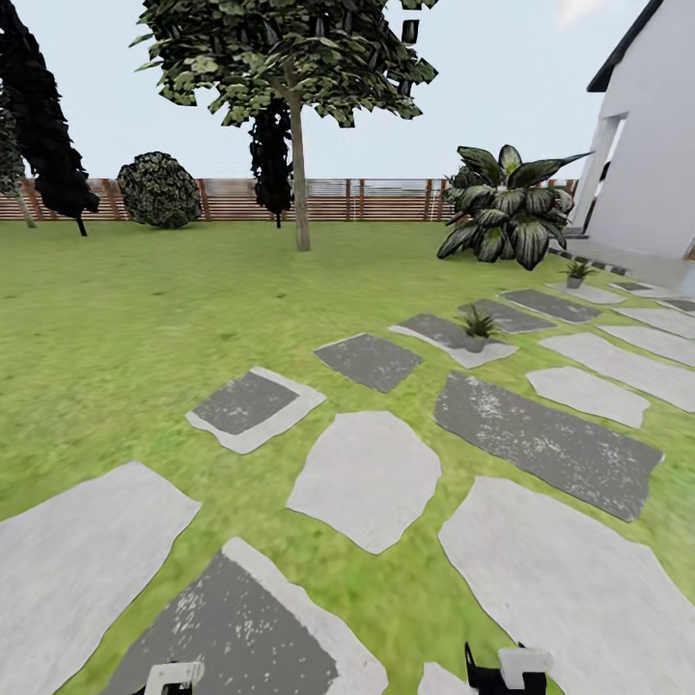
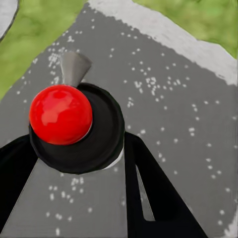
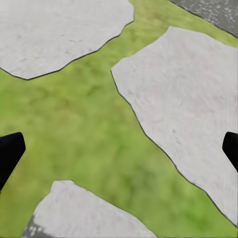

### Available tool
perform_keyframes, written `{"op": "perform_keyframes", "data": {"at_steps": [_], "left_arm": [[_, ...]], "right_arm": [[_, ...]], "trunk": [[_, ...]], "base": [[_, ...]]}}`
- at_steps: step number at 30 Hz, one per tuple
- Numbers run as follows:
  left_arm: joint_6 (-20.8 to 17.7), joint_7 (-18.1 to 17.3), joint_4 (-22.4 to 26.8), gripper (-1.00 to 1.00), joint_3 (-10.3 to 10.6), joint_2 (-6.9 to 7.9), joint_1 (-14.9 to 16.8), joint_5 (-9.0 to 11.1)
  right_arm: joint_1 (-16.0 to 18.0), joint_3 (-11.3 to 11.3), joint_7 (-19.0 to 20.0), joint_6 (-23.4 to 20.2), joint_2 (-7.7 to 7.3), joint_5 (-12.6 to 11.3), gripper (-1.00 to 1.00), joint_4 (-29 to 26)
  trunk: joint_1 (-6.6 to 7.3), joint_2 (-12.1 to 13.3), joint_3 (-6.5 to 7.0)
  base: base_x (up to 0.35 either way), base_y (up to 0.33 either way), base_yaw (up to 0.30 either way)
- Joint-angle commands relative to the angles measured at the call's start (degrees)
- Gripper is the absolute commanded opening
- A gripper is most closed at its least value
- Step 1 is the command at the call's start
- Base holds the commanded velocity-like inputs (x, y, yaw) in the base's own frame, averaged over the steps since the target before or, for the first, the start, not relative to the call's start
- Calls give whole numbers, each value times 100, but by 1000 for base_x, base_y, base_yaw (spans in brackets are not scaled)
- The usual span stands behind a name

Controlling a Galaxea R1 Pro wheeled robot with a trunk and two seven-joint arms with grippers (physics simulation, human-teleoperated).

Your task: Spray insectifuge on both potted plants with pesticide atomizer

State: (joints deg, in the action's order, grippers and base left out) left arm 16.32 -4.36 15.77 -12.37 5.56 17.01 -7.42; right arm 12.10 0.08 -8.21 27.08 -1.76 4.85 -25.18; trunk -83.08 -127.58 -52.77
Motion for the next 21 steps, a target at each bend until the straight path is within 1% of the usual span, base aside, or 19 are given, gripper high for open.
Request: {"op": "perform_keyframes", "data": {"at_steps": [1,21], "left_arm": [[20,-30,-4,-100,-49,-2,4,-58],[20,-30,-4,-100,-50,-2,4,-58]], "right_arm": [[3,1,-40,8,0,51,100,4],[3,1,-40,8,1,51,100,4]], "trunk": [[-2,-2,-5],[-2,-2,-5]], "base": [[340,0,0],[340,0,0]]}}
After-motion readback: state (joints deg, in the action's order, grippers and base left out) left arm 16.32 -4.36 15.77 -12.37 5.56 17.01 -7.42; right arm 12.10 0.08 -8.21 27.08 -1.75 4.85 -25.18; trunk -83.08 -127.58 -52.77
